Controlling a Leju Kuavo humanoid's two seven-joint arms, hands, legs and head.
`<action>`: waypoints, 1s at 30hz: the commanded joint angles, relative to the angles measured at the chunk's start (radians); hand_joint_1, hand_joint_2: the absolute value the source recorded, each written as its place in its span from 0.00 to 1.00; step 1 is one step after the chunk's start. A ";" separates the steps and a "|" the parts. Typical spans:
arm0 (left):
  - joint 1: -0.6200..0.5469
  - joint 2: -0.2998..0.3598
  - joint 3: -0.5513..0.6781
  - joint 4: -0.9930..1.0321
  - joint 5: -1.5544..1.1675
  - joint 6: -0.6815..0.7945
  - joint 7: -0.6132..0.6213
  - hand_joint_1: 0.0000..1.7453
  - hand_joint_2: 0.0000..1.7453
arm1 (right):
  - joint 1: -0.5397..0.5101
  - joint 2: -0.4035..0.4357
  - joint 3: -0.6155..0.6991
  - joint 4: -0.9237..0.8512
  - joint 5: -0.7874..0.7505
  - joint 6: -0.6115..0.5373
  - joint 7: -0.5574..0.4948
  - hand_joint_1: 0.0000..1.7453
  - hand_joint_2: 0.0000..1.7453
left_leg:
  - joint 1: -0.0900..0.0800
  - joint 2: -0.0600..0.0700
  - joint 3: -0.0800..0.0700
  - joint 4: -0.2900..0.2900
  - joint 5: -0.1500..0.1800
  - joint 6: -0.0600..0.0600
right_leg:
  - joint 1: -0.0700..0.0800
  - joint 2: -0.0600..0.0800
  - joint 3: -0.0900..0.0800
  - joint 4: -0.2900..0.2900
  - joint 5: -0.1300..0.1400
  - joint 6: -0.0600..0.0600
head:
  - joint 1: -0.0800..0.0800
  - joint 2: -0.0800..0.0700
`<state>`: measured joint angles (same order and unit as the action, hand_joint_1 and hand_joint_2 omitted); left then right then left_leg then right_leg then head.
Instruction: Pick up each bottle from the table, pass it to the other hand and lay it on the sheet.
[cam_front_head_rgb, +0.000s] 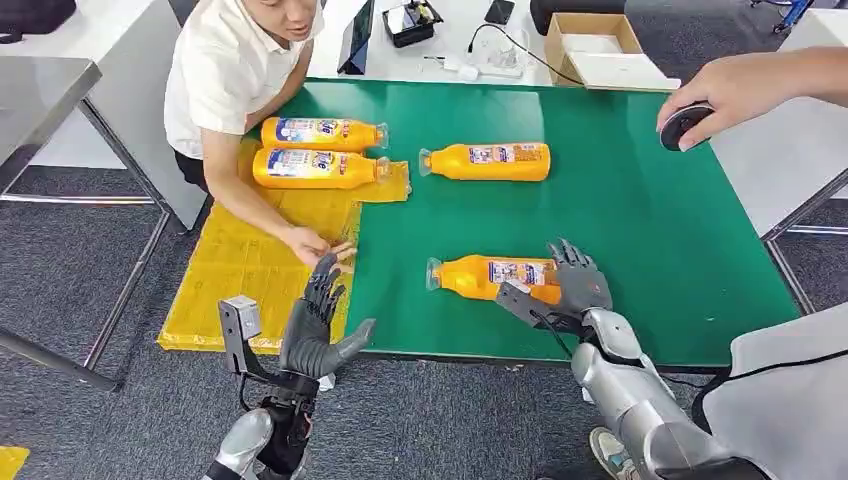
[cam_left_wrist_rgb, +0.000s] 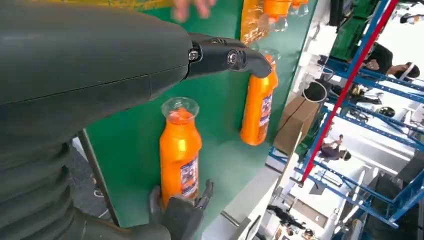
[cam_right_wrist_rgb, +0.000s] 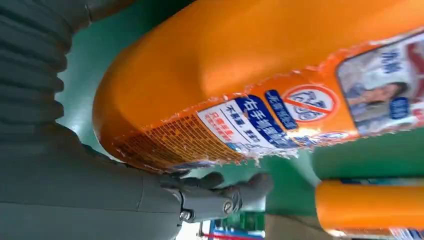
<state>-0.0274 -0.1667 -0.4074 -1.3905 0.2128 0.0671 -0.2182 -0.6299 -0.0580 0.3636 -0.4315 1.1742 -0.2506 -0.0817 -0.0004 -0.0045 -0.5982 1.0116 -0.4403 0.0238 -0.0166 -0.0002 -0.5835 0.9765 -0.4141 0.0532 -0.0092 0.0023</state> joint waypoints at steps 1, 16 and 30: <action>-0.020 0.026 -0.016 0.055 0.013 -0.017 0.015 0.00 1.00 | 0.004 0.000 -0.015 0.116 -0.013 0.053 0.021 0.00 1.00 | 0.001 -0.002 0.005 -0.002 0.000 -0.002 | 0.001 -0.003 0.006 -0.002 -0.001 -0.003 | 0.000 0.000; -0.020 0.031 -0.019 0.054 0.013 -0.025 0.021 0.00 1.00 | 0.019 -0.002 -0.029 0.120 -0.020 0.078 -0.009 1.00 1.00 | 0.001 -0.003 0.012 -0.002 0.001 -0.002 | 0.001 -0.003 0.013 -0.003 0.000 -0.003 | 0.000 0.000; -0.012 0.040 -0.013 0.062 0.059 -0.072 0.044 0.00 1.00 | 0.046 0.015 -0.080 0.120 -0.100 0.109 -0.090 1.00 1.00 | 0.001 -0.001 0.014 -0.002 0.000 -0.001 | 0.001 -0.002 0.013 -0.003 0.000 -0.002 | 0.000 0.000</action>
<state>-0.0214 -0.1652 -0.4074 -1.3840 0.2552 0.0141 -0.1888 -0.6402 -0.0633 0.3392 -0.3933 1.1224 -0.1892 -0.1526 0.0000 -0.0039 -0.5872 1.0116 -0.4408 0.0236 -0.0162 0.0000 -0.5737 0.9759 -0.4143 0.0531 -0.0088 0.0023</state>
